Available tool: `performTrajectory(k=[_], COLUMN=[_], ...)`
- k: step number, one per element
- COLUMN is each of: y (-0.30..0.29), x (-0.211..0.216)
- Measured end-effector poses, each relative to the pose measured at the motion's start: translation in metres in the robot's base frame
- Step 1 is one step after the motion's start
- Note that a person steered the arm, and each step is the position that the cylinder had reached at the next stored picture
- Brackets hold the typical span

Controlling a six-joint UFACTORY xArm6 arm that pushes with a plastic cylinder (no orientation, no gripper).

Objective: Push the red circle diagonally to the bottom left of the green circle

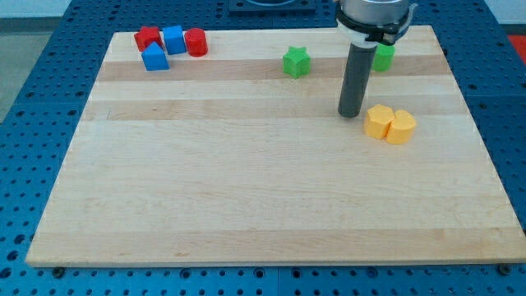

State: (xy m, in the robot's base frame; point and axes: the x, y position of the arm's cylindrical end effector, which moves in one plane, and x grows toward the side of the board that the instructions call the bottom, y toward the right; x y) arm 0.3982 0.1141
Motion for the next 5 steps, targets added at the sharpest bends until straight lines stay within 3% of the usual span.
performTrajectory(k=[2, 3, 4, 5], y=[-0.061, -0.16, -0.211, -0.18], x=[0.0, -0.022, -0.062, -0.073])
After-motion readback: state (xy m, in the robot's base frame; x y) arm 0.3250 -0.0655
